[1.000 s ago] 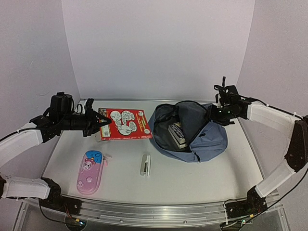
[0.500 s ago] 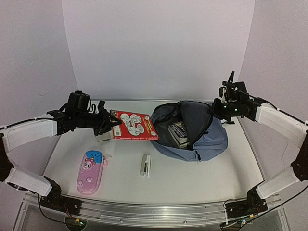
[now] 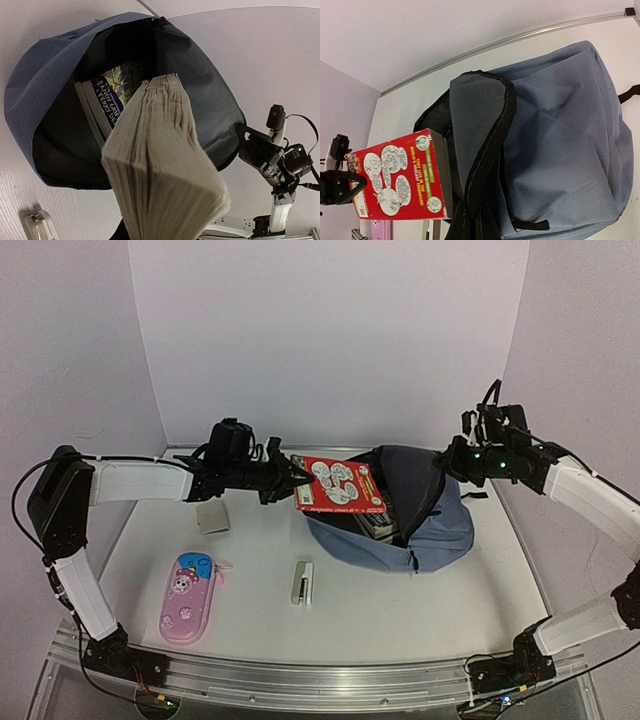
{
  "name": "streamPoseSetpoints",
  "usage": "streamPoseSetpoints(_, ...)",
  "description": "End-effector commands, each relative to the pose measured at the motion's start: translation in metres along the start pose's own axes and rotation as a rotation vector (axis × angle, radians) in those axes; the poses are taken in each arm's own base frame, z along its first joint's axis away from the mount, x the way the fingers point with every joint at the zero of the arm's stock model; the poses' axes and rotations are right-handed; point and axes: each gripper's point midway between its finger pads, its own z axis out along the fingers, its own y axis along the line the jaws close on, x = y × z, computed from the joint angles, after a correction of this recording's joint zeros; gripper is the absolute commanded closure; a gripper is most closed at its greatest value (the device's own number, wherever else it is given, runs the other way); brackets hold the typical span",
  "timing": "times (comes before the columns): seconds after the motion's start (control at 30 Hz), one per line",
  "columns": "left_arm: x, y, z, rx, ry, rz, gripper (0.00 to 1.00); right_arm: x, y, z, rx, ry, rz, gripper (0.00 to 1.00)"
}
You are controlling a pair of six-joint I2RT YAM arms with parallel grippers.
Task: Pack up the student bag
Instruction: Place the book in the student bag.
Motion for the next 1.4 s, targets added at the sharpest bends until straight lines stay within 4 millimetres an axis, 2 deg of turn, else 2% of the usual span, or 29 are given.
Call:
streamPoseSetpoints(0.0,-0.019,-0.042,0.011,0.132,-0.027,0.057,1.00,-0.027,0.024,-0.027,-0.082,-0.094,0.003,1.00)
streamPoseSetpoints(0.27,-0.023,-0.022,0.053,0.088,0.019,0.055,1.00,-0.028,0.034,-0.036,-0.131,-0.100,0.011,1.00)
streamPoseSetpoints(0.3,-0.022,-0.015,0.059,0.072,0.028,0.049,1.00,-0.027,0.034,-0.035,-0.134,-0.098,0.013,1.00)
streamPoseSetpoints(0.47,-0.018,-0.002,0.090,0.034,0.047,0.052,1.00,-0.019,0.032,-0.029,-0.146,-0.078,0.031,1.00)
streamPoseSetpoints(0.7,-0.009,0.003,0.139,-0.024,0.054,0.093,1.00,-0.012,0.031,-0.021,-0.175,-0.065,0.064,1.00)
streamPoseSetpoints(0.8,-0.006,0.023,0.153,-0.116,0.043,0.108,0.96,-0.011,0.030,-0.021,-0.177,-0.070,0.070,1.00)
streamPoseSetpoints(0.93,-0.003,0.035,0.155,-0.180,0.043,0.126,0.80,-0.010,0.029,-0.022,-0.174,-0.071,0.072,1.00)
streamPoseSetpoints(1.17,-0.005,0.044,0.126,-0.305,-0.001,0.204,0.42,-0.006,0.025,-0.018,-0.166,-0.061,0.073,1.00)
streamPoseSetpoints(1.2,-0.006,0.046,0.123,-0.321,-0.005,0.211,0.39,-0.006,0.025,-0.017,-0.166,-0.061,0.072,1.00)
streamPoseSetpoints(1.37,-0.002,0.054,0.121,-0.370,0.005,0.232,0.36,-0.008,0.028,-0.017,-0.176,-0.066,0.074,1.00)
